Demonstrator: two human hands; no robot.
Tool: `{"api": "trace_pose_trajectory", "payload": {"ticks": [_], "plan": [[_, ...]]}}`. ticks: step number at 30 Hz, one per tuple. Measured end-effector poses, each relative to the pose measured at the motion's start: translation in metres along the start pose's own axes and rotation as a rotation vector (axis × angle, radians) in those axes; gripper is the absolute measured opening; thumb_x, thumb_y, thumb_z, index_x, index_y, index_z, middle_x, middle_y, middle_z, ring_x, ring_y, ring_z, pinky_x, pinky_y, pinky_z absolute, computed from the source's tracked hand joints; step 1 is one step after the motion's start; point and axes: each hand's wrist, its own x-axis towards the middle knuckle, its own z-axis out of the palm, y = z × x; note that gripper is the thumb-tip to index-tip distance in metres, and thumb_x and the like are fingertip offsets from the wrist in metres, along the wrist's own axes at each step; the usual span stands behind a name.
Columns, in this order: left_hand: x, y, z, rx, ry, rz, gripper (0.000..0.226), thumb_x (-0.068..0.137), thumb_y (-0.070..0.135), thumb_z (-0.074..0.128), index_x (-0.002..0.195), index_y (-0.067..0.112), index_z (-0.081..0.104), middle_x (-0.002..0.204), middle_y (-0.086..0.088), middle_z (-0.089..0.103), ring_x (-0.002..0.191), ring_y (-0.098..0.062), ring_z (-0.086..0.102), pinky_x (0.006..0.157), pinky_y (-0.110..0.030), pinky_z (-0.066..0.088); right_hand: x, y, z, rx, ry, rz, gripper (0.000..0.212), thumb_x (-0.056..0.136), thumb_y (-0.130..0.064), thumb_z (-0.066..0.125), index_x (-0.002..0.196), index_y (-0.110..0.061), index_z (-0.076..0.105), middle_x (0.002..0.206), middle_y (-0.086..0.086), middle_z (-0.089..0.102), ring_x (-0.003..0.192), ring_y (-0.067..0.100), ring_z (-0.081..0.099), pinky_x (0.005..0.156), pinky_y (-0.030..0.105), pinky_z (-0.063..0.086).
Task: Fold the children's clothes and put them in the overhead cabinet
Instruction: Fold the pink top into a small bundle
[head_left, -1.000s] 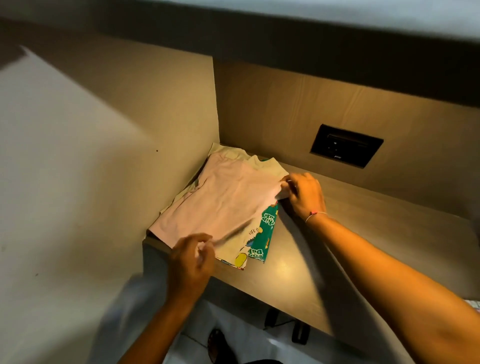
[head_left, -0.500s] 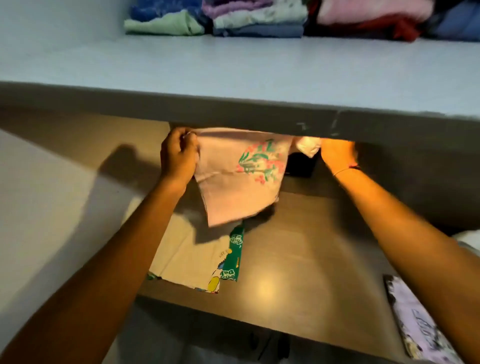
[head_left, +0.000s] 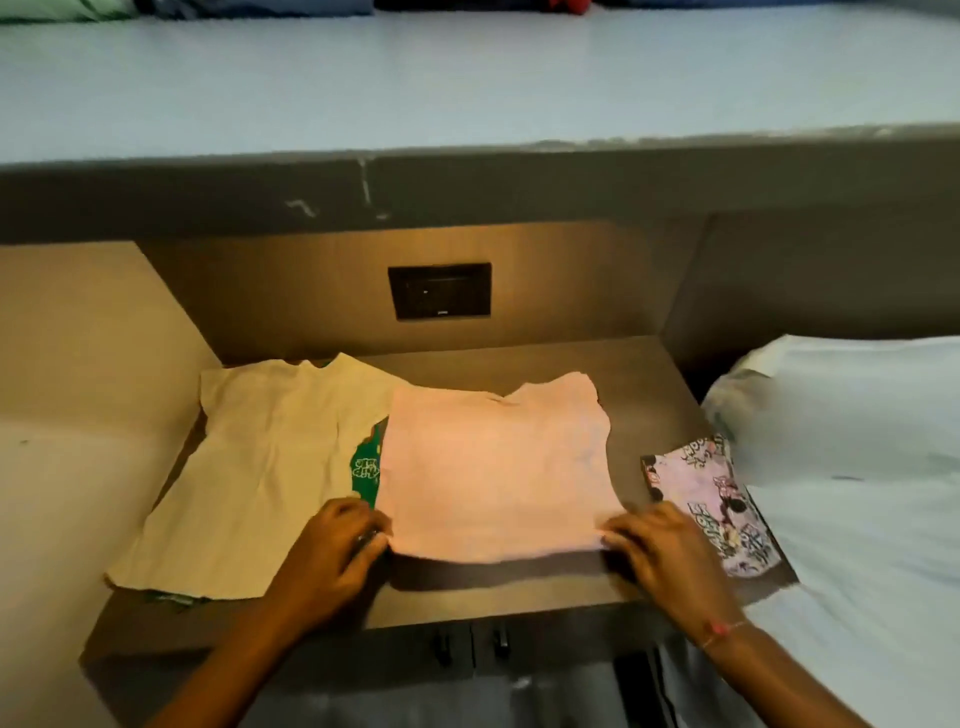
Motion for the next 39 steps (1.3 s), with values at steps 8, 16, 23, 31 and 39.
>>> {"api": "trace_pose_trajectory", "payload": {"ticks": [8,16,23,31,39], "plan": [[0.069,0.018,0.023,0.305,-0.037,0.055,0.065,0.092,0.062,0.024,0.145,0.029,0.040,0.158,0.003,0.030,0.148,-0.021,0.019,0.119,-0.045,0.016,0.064,-0.016,0.022,0.123,-0.011,-0.013,0.053,0.095,-0.058,0.030,0.136,-0.031,0.050,0.141,-0.005,0.052,0.131,0.016,0.044,0.103,0.033,0.037],[0.110,-0.015,0.050,0.559,-0.088,-0.074,0.069,0.096,0.063,0.006,0.155,0.026,0.006,0.164,0.000,0.000,0.150,-0.025,-0.008,0.121,-0.045,-0.005,0.120,0.031,0.061,-0.289,-0.262,-0.006,0.065,0.100,-0.053,0.016,0.154,-0.021,0.000,0.163,0.002,-0.004,0.150,0.023,-0.005,0.116,0.034,-0.005],[0.046,0.000,0.018,0.403,-0.027,0.247,0.055,0.089,0.061,0.042,0.122,0.024,0.064,0.130,-0.004,0.061,0.120,-0.025,0.053,0.093,-0.042,0.045,0.027,0.015,0.021,-0.067,-0.155,-0.257,0.052,0.097,-0.056,0.035,0.143,-0.030,0.040,0.151,-0.003,0.039,0.137,0.016,0.035,0.108,0.036,0.037],[-0.030,-0.013,0.011,0.425,-0.185,0.345,0.038,0.076,0.048,0.073,0.107,0.027,0.069,0.109,0.004,0.067,0.101,-0.019,0.060,0.077,-0.033,0.049,-0.040,0.036,0.021,-0.217,-0.162,-0.317,0.044,0.072,-0.023,0.082,0.114,-0.020,0.069,0.124,0.005,0.066,0.113,0.027,0.061,0.090,0.041,0.054],[-0.048,-0.013,0.018,0.415,-0.042,0.451,0.054,0.100,0.049,0.032,0.086,0.022,0.077,0.090,0.001,0.074,0.080,-0.019,0.068,0.068,-0.030,0.053,-0.052,0.040,0.020,0.020,-0.016,-0.228,0.049,0.063,-0.001,0.084,0.105,-0.023,0.071,0.113,0.004,0.070,0.099,0.023,0.069,0.083,0.034,0.057]]}}
